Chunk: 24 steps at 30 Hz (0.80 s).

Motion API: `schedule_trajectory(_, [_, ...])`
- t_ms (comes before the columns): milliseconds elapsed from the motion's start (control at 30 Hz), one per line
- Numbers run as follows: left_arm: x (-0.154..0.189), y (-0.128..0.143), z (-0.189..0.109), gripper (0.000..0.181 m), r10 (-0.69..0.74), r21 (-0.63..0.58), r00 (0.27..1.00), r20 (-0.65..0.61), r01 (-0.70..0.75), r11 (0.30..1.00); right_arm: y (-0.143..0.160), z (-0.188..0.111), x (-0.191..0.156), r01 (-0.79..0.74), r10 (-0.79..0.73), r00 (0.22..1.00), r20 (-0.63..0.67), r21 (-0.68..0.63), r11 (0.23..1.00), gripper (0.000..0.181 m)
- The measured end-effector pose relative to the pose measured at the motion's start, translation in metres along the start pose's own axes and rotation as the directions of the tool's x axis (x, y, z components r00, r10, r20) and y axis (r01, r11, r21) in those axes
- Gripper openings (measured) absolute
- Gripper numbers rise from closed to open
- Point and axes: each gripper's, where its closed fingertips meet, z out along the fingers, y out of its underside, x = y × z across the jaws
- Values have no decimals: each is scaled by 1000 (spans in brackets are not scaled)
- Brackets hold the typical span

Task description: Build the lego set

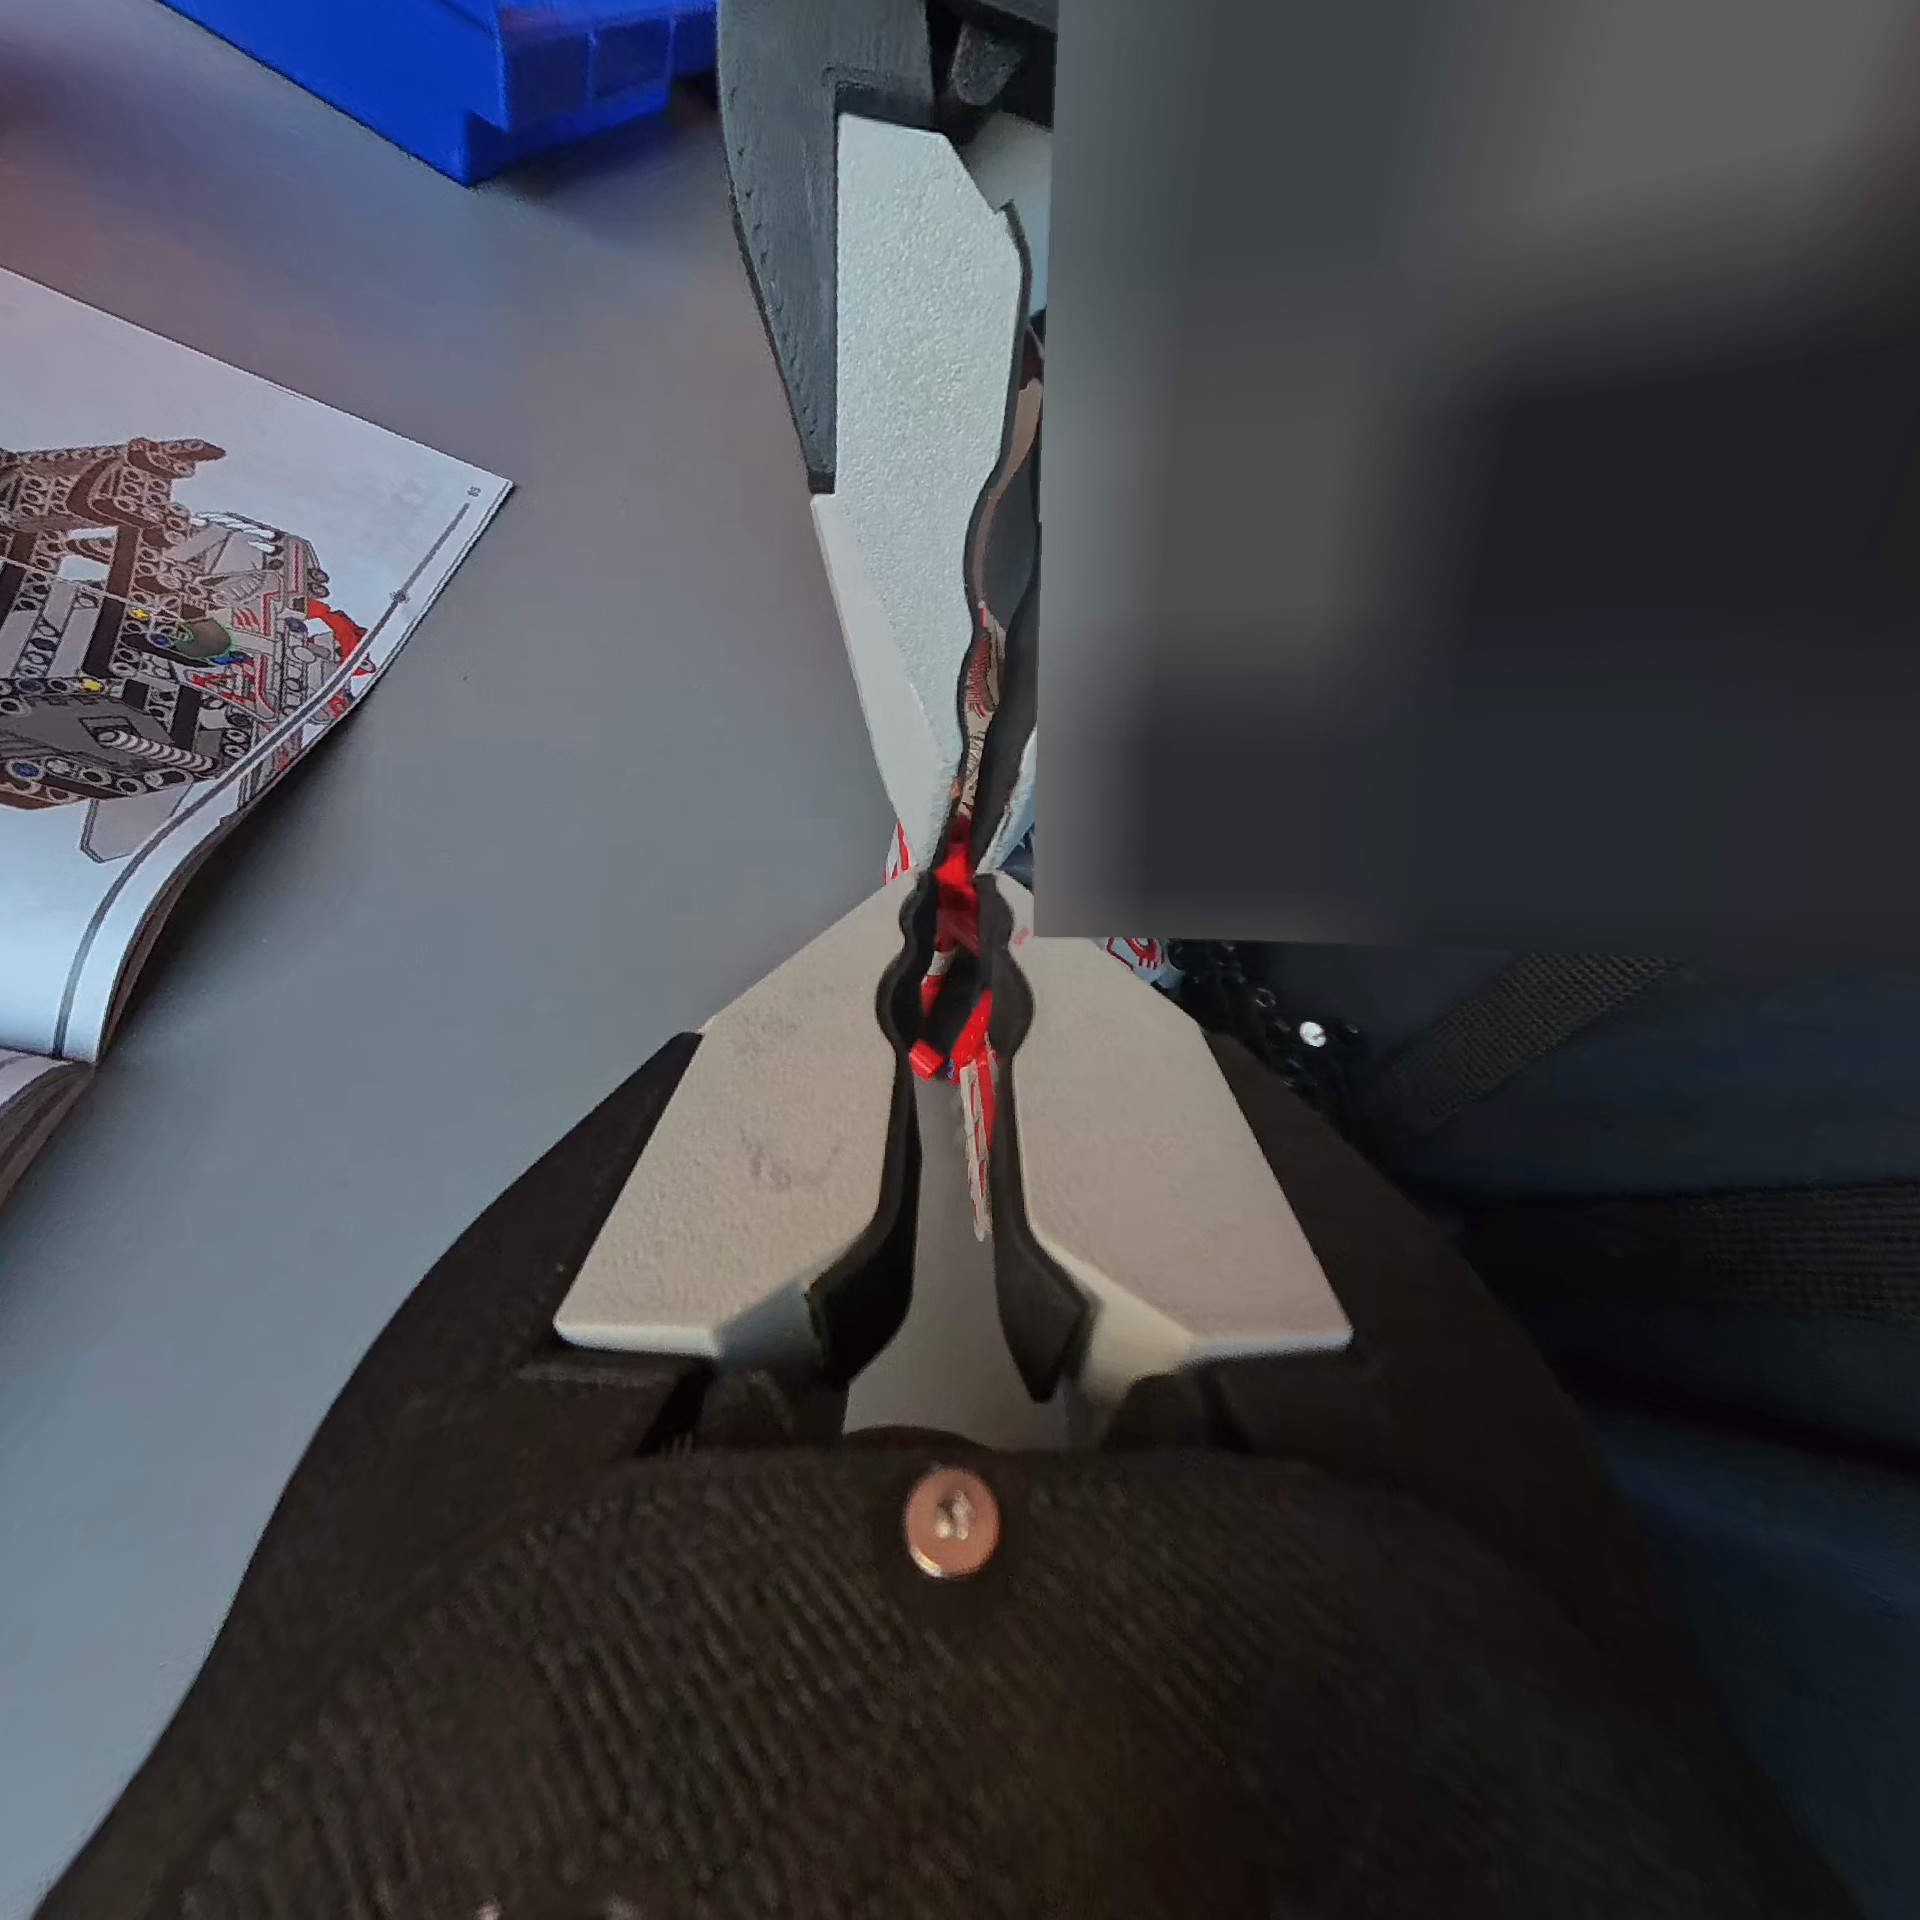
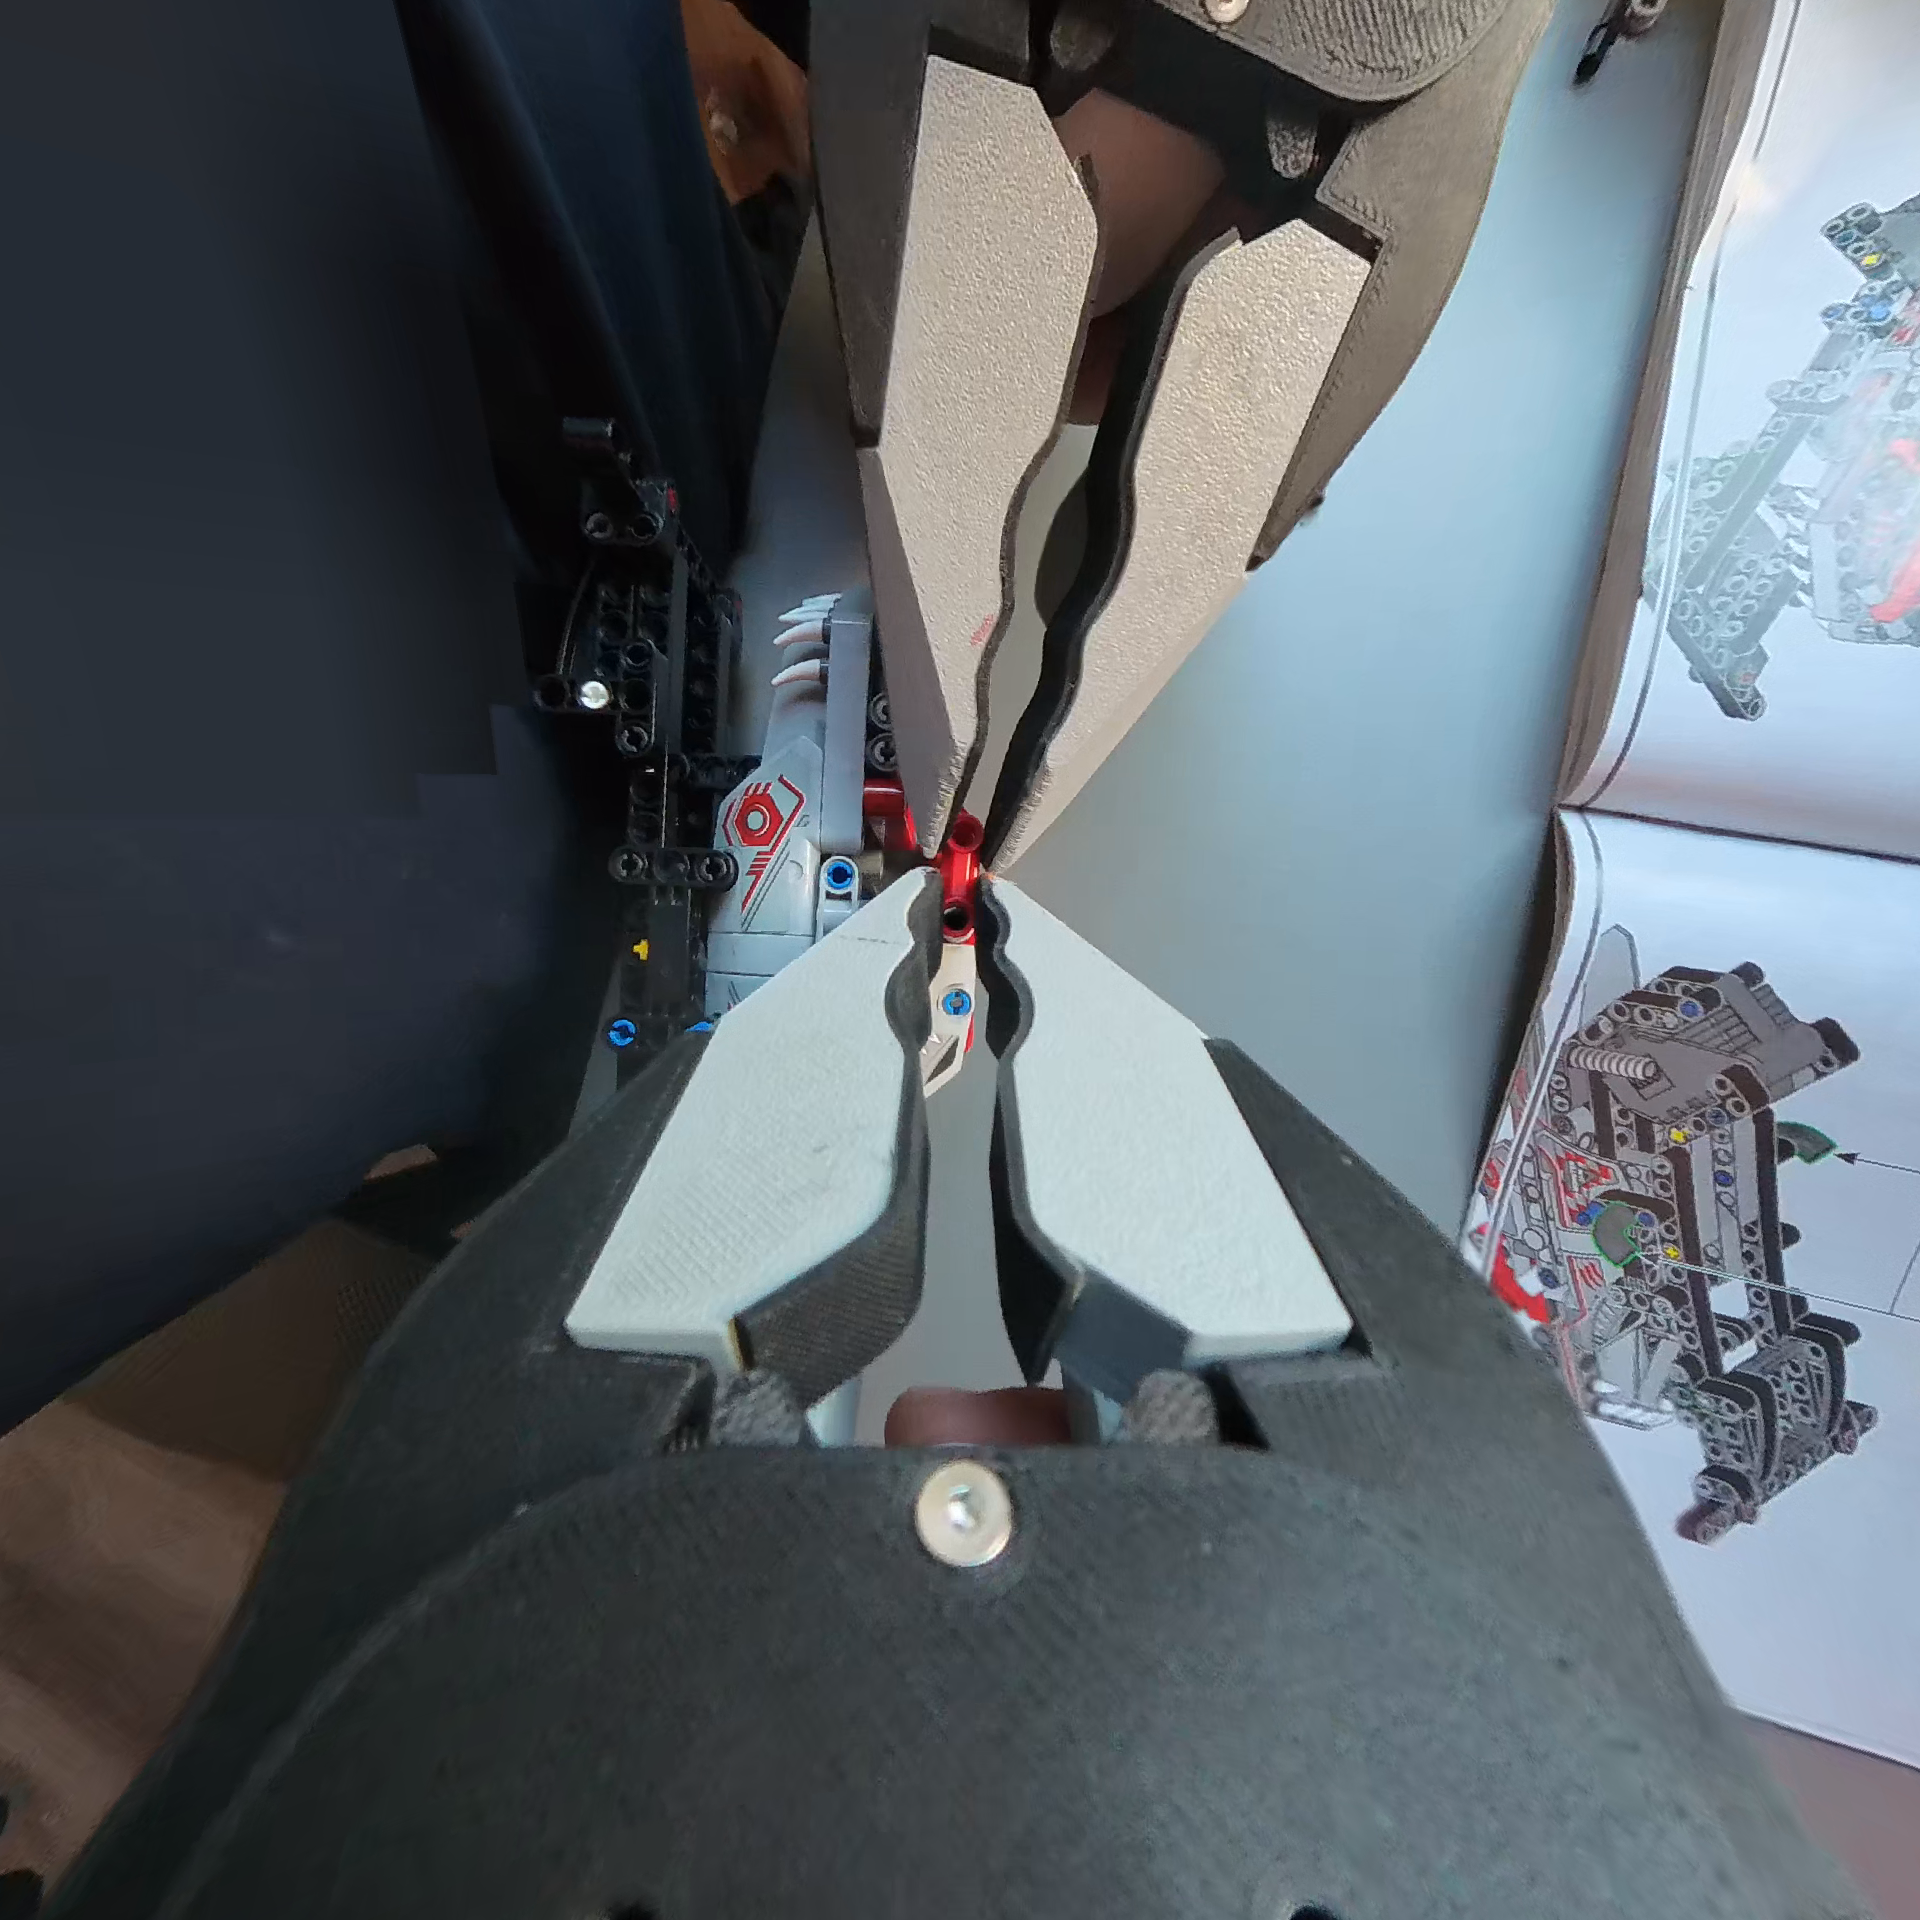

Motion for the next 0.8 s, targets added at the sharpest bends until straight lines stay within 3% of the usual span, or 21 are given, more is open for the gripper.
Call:
schedule_trajectory(233, [1,3,1,5,-50,70,998,-26,51,996,0,2,-1,56,-57,998,-2,-56,997,3])
schedule_trajectory(400, [3,4,2,5,-12,53,1000,-5,12,999,2,3,-3,68,-68,998,0,-20,997,3])
schedule_trajectory(667, [2,4,4,5,7,6,1000,-13,-7,1000,1,2,-4,-95,92,995,35,95,991,3])
schedule_trajectory(800, [2,2,6,5,25,-17,1000,-17,-26,1000,0,-12,-3,-115,115,993,4,144,983,0])
